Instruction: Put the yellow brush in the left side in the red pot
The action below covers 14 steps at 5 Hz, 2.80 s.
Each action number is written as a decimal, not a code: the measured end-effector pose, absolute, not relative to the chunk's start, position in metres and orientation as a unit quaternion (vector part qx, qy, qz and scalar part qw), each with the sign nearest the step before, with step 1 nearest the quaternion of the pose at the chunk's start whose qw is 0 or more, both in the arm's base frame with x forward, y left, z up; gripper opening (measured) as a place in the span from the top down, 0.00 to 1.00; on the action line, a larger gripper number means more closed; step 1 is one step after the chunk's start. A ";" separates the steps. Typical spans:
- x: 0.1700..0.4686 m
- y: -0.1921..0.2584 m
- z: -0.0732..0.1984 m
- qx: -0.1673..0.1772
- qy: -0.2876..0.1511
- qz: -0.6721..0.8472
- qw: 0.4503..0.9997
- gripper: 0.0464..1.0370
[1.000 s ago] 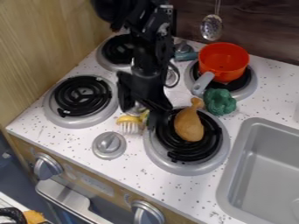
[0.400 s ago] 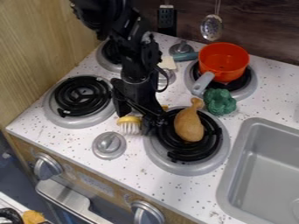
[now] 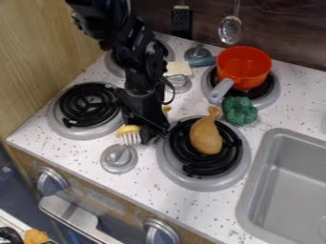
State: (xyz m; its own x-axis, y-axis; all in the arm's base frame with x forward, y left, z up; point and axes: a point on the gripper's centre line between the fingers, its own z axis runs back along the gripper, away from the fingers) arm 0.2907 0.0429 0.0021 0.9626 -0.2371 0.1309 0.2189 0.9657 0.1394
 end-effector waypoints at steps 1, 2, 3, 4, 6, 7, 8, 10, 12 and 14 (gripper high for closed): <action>0.290 0.044 0.003 0.067 -0.068 -0.118 0.988 0.73; 0.285 0.044 0.009 0.069 -0.055 -0.098 0.991 0.73; 0.284 0.037 0.031 0.079 -0.044 -0.073 0.993 0.73; 0.291 0.033 0.059 0.074 -0.056 -0.042 0.995 0.73; 0.344 -0.004 0.096 0.076 -0.125 -0.012 0.989 0.73; 0.369 -0.019 0.098 0.061 -0.156 -0.016 0.986 0.73; 0.391 -0.034 0.093 0.044 -0.199 -0.027 0.979 0.73; 0.440 -0.054 0.089 0.021 -0.238 -0.099 0.966 0.73; 0.451 -0.050 0.087 0.026 -0.267 -0.117 0.956 0.73; 0.459 -0.042 0.083 0.013 -0.286 -0.118 0.951 0.68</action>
State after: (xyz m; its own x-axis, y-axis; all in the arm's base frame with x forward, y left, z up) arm 0.4592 -0.0424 0.0833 0.8083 -0.2310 0.5416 0.2165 0.9720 0.0916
